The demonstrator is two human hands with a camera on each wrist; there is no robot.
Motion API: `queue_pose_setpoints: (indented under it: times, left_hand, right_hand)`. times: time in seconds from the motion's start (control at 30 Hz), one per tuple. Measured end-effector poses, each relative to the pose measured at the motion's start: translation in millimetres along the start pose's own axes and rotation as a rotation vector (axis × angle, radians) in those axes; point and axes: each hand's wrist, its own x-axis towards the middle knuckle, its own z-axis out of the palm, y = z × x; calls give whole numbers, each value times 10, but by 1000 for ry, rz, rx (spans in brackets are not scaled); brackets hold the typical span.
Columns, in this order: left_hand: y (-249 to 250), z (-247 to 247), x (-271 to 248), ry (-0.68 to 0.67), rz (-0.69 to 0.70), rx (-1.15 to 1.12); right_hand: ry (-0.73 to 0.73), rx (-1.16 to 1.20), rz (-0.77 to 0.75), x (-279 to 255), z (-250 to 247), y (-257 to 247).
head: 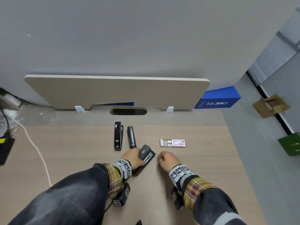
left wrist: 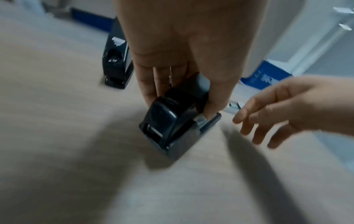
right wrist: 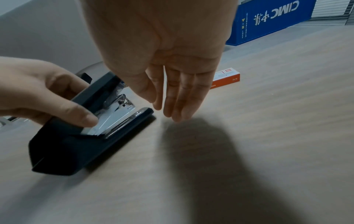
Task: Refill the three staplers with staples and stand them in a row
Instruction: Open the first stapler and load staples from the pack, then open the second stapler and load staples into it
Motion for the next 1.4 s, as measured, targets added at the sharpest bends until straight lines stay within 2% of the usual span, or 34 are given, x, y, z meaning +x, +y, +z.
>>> queue_pose_setpoints:
  times: [0.1,0.27,0.63,0.83,0.93,1.03,1.1,1.23,1.3,1.4]
  left_hand:
    - [47,-32,102,-5,-71,-291]
    - [234,-102,260,38,-89,-436]
    - [426,-227,621,216,-225,-330]
    - [393,-348,700,219,-222,-316]
    - [304,-413,655,323,-242,-331]
    - [213,-427,609,416,-263,-215]
    - [164,-401,600,392,-241,-110]
    - [74,-348,626,255,-181,93]
    - [39,-328,637,191,-194,126]
    - [8,-273,597,170,-172,179]
  right_hand:
    - [-7,11,-4,88,-66,-33]
    - [-7,62,-1,234,-140,-97]
    - [-72,338,-24,544,-161,-373]
    - [-34,309,9,691,-117,-516]
    - [-6,291,10,746,-87,-600]
    - [10,267,-15,756,-62,-607]
    - [22,280,-24,739,-53,-574]
    - [77,287,-1,673,-53,-412]
    - [94,286,10,640,-52,-309]
    - [105,244,20,584,-70,-181]
